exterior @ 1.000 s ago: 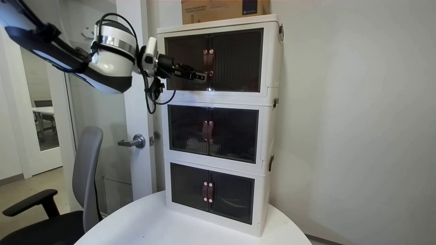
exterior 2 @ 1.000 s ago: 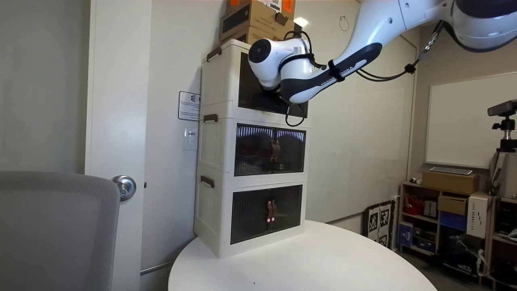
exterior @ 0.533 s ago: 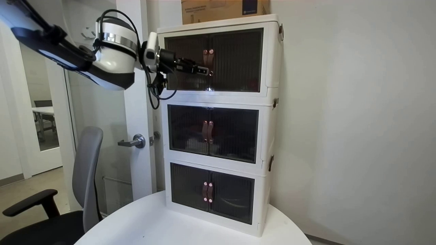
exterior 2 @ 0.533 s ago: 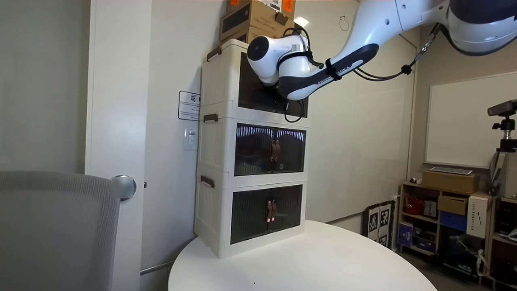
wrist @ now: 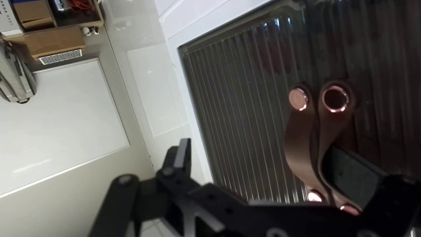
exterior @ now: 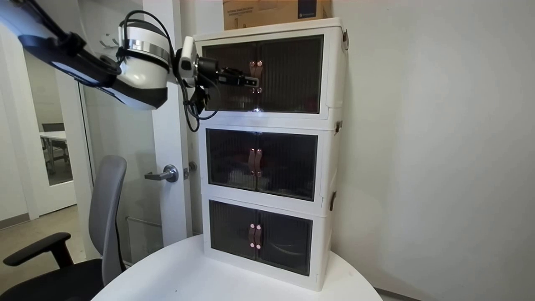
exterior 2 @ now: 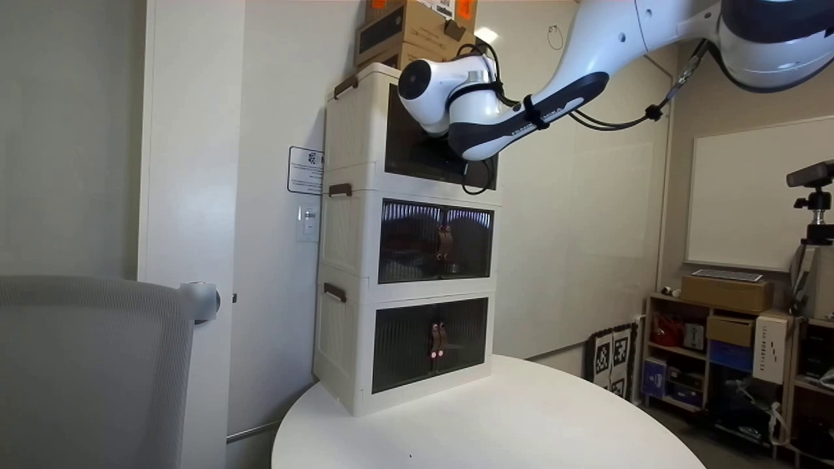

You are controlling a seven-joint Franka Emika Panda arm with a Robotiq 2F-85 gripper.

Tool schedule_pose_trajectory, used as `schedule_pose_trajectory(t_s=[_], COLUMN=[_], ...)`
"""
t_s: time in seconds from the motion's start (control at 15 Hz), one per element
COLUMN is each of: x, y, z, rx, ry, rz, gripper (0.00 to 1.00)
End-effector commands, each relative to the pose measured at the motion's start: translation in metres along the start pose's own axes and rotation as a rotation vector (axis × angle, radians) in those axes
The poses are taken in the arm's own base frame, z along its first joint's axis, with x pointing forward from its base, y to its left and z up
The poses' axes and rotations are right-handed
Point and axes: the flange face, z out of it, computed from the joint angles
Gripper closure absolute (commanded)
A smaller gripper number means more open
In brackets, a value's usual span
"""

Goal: Open the doors of the topmost shelf

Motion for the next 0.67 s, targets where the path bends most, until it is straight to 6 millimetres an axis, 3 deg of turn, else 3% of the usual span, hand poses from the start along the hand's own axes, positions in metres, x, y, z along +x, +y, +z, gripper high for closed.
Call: schedule_pose_trajectory(t_s=[0.0, 0.6], x=[-0.002, -0.015], y=[0.007, 0.022], z=[0.011, 0.001], rx=[-0.067, -0.108], ry=[0.055, 0.062], rz=[-0.058, -0.175], gripper=[0.0, 0.0])
